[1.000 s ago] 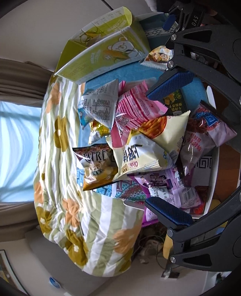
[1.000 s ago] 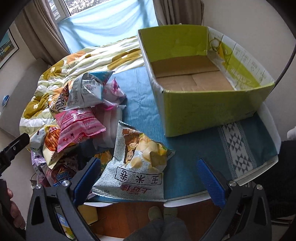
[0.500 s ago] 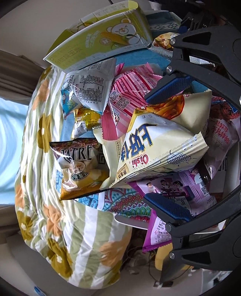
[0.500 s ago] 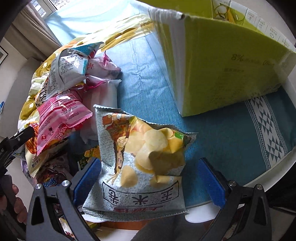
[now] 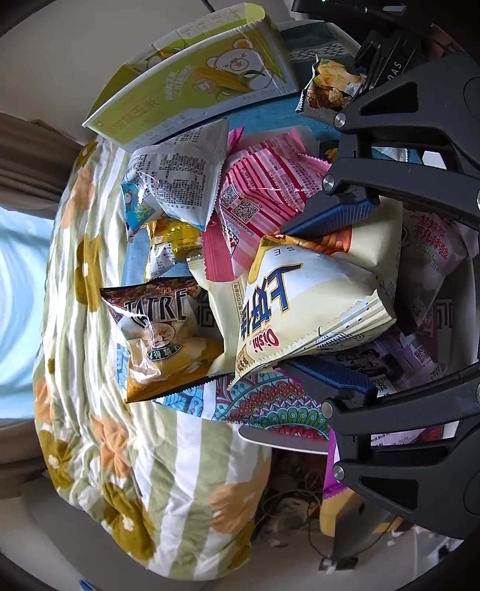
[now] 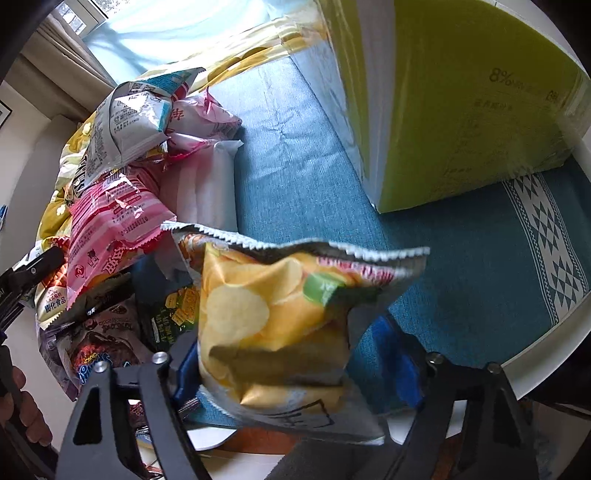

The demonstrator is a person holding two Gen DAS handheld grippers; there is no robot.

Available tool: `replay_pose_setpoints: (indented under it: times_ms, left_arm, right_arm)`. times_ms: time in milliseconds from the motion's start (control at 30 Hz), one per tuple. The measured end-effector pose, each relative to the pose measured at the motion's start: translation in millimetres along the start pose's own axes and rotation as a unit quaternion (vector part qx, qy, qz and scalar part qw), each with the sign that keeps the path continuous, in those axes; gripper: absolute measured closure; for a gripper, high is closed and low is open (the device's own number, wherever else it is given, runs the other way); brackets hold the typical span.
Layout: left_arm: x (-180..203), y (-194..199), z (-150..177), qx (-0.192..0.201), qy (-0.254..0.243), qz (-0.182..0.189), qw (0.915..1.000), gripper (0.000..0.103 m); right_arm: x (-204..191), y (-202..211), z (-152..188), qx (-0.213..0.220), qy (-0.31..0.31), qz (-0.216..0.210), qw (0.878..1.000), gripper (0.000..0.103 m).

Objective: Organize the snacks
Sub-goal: 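Carry both bags over the cardboard box while left tool opens, dropping the Oishi bag inside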

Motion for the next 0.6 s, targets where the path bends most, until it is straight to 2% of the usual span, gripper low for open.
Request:
replay_pose_setpoints:
  times_ms: [33,100,133,400,600]
  left_arm:
    - [0,2,0,0.002,-0.001,0.0,1.0,0.044]
    - [-2,6,-1,0.007,0.0,0.0,1.0,0.044]
    - [-3,9,-1,0.009,0.001,0.0,1.0,0.044]
    - [-3,47,-13,0.04,0.01,0.0,0.9991,0.044]
    - [12,83,-36,0.077,0.015,0.006,0.9969,0.044]
  right_arm:
    - [1,0,1,-0.001,-0.002,-0.005,1.0,0.039]
    - [1,2,0,0.002,-0.002,-0.003,1.0,0.045]
    - [1,2,-1,0.004,0.002,-0.003,1.0,0.052]
    - [-9,33,-7,0.021,0.026,-0.005,0.999,0.055]
    - [-31,67,-35,0.067,0.054,-0.029,0.996,0.055]
Point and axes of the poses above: each gripper's, at about its wrist camera, not at the fingertips, and y roughly against the way its jaws point, x to its right, z to its underside, the point moved 4 cm from there along -y, roughly the way its jaws point, and after that the axes turned 13 degrees about x, right-handed, at the moved point
